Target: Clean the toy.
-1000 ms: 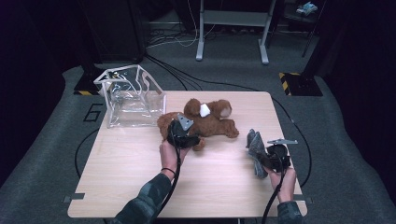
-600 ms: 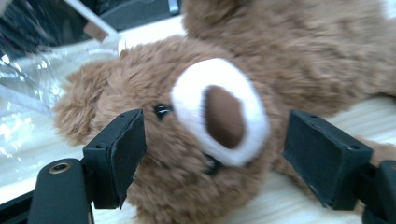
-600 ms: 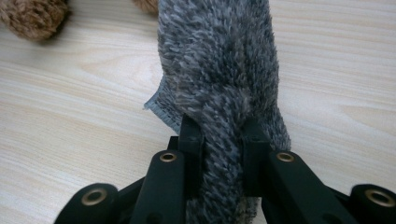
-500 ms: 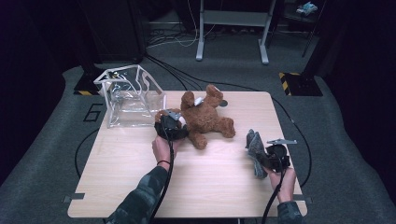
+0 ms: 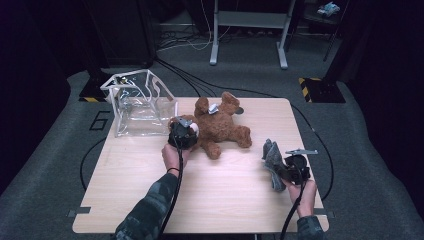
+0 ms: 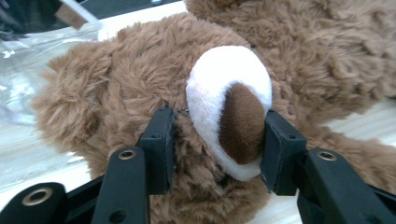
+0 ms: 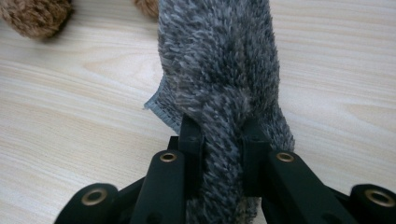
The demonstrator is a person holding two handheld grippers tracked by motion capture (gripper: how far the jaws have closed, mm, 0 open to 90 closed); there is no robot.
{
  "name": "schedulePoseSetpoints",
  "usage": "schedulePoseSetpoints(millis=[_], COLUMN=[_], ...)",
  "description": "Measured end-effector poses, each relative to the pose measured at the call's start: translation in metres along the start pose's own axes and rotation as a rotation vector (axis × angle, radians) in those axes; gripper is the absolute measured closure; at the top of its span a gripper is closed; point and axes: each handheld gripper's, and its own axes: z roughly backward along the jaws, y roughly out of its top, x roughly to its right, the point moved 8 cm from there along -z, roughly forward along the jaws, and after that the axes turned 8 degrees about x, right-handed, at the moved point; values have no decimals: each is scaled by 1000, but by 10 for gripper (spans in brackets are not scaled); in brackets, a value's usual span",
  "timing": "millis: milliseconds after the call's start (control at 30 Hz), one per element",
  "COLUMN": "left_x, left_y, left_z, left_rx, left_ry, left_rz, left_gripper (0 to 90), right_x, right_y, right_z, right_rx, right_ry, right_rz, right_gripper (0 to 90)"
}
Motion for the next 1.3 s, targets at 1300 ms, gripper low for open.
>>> schedulePoseSetpoints(millis=[1300], left_x=[110], left_y=[1], left_z=[22], left_rx=[0], left_ry=[-413], left_rz=[-12], left_gripper=[458], right_x=[-100], right_y=[86], right_z=[-33], right_rx=[31], right_ry=[73], right_rz=[205], right_gripper=[758])
